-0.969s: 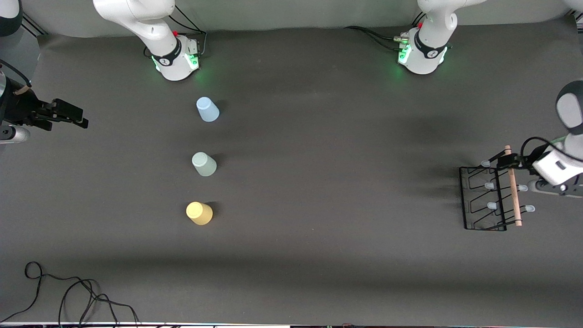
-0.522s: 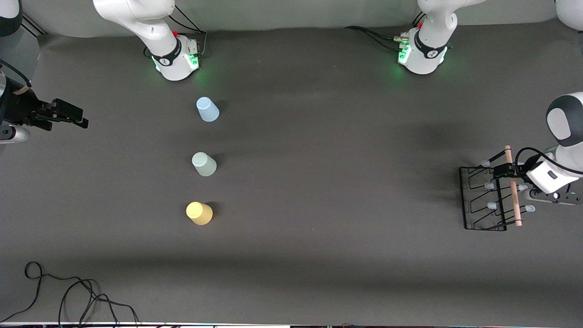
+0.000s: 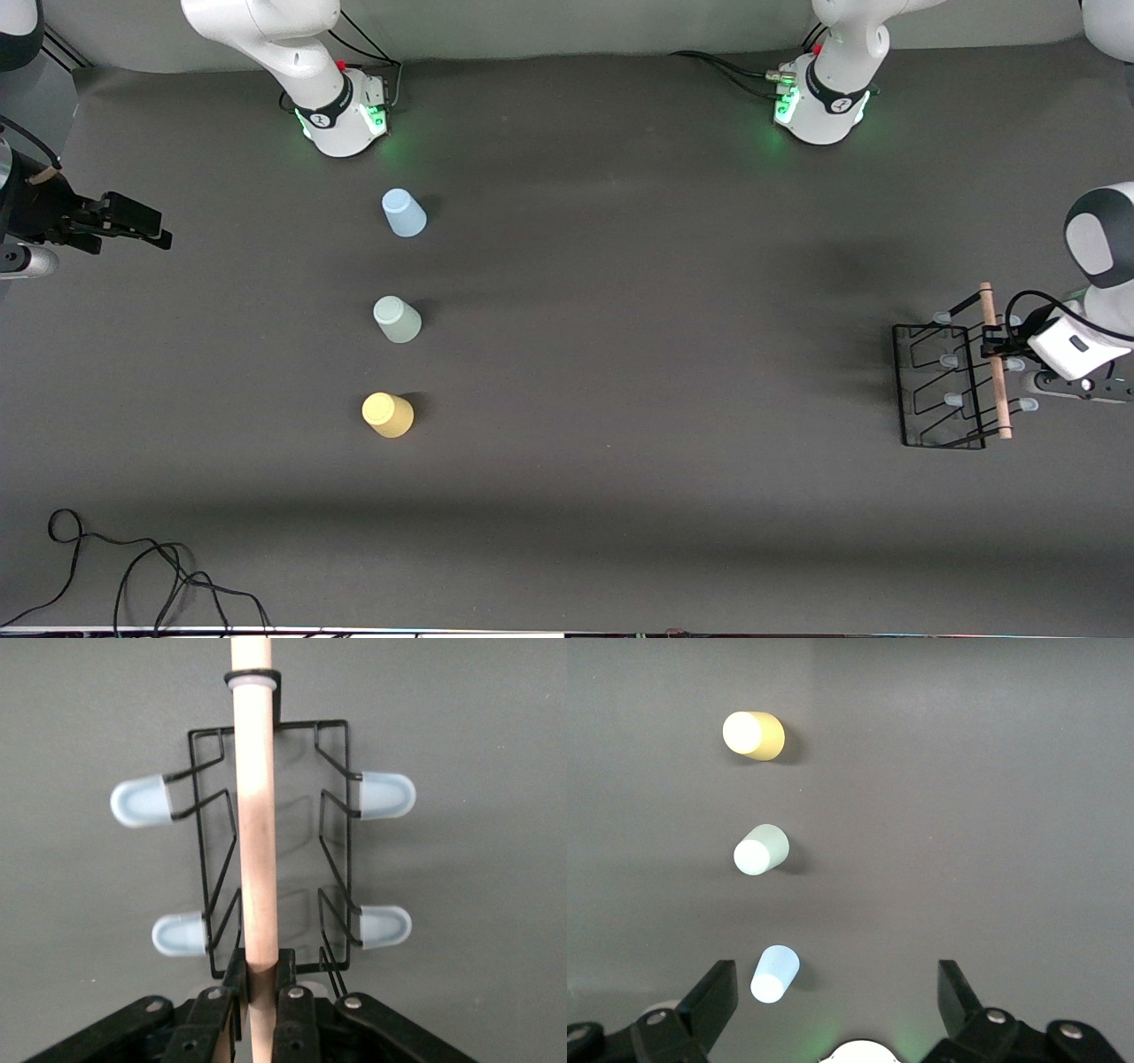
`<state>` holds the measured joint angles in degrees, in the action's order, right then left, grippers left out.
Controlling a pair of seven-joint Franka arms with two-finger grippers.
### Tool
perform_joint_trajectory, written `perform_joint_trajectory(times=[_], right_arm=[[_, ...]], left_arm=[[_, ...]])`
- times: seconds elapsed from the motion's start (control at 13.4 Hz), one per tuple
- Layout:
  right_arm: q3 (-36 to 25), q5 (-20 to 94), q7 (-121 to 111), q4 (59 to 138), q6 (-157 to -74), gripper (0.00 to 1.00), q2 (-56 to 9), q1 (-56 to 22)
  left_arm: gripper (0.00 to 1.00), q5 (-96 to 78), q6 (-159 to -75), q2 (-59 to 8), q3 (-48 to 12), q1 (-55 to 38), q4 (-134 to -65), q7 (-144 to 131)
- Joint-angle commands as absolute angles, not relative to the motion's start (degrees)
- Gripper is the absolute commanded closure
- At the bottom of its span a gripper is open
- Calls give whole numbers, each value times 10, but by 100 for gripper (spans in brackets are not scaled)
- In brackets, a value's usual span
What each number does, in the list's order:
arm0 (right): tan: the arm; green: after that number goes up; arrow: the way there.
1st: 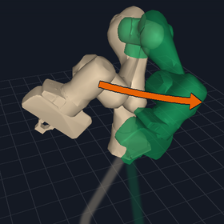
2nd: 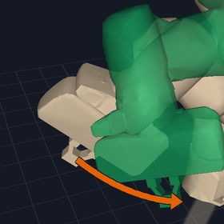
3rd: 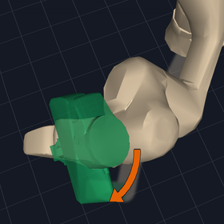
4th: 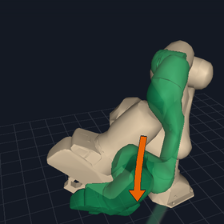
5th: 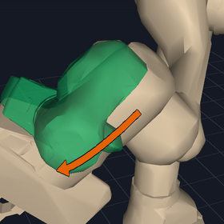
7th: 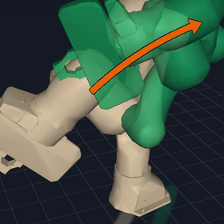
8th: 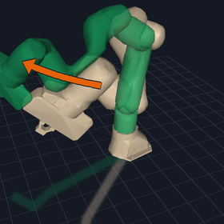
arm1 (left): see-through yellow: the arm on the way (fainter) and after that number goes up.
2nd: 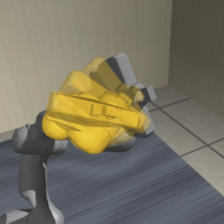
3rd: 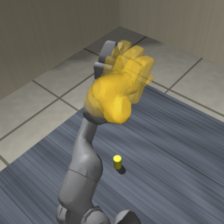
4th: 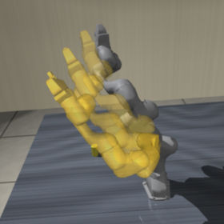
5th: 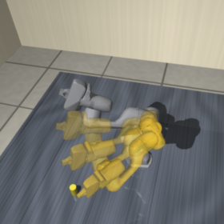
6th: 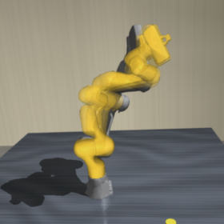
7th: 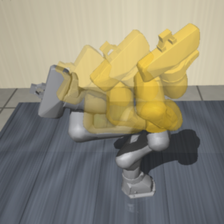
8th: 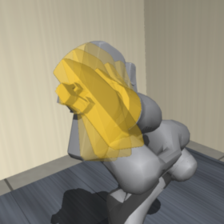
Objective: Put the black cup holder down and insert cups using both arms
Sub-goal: 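Carry the black rack with the left gripper toward the cups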
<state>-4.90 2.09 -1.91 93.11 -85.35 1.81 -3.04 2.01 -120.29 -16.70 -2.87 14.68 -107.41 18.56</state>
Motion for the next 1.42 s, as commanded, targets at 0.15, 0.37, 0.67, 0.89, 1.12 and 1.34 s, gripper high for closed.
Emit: perform_joint_trajectory(times=[0.15,0.37,0.67,0.89,1.12,1.34], right_arm=[[-50,27,-21,935,-853,0,24,-28],[-50,27,-25,935,-853,0,23,-26],[-50,26,-25,935,-853,0,23,-25],[-55,26,-25,935,-853,0,24,-26],[-58,26,-27,935,-852,0,24,-26],[-58,26,-27,935,-852,0,24,-26]], left_arm=[[100,26,-995,-152,-29,154,-898,192],[100,20,-877,-152,-31,147,-800,178],[100,11,-823,-143,-77,93,-771,44],[100,-3,-826,-144,-137,32,-761,-137],[100,-4,-859,-163,-179,-58,-746,-298],[100,-3,-928,-189,-179,-184,-741,-398]])
